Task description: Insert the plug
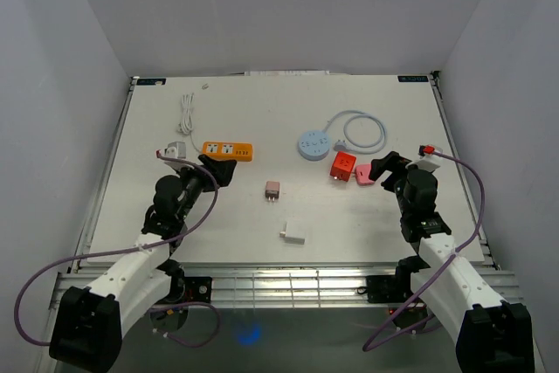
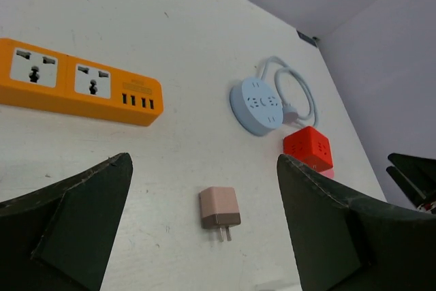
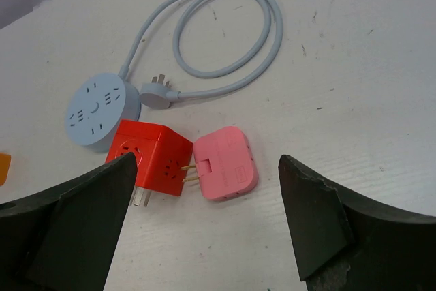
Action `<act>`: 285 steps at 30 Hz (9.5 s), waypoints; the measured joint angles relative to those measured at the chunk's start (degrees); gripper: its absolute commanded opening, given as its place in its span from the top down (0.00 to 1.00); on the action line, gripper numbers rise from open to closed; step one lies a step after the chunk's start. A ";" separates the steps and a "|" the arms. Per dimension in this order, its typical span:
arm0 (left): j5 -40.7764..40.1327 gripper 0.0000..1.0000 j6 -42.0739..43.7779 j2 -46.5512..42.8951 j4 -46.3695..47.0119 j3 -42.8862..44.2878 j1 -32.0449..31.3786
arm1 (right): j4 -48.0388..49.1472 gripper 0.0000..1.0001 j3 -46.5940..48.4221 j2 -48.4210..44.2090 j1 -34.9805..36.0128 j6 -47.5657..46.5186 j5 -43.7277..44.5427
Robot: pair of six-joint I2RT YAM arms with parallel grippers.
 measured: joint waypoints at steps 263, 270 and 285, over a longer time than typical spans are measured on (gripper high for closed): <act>10.86 0.82 13.75 62.66 -20.15 46.40 -6.38 | -26.75 0.92 56.04 52.61 25.09 -18.78 -29.64; 12.63 0.82 12.35 62.66 -19.50 46.40 -6.38 | -29.53 0.92 61.05 58.07 26.58 -18.88 -27.98; 14.51 0.82 11.45 62.69 -19.06 46.40 -6.38 | -33.35 0.92 64.61 62.49 28.63 -18.88 -24.06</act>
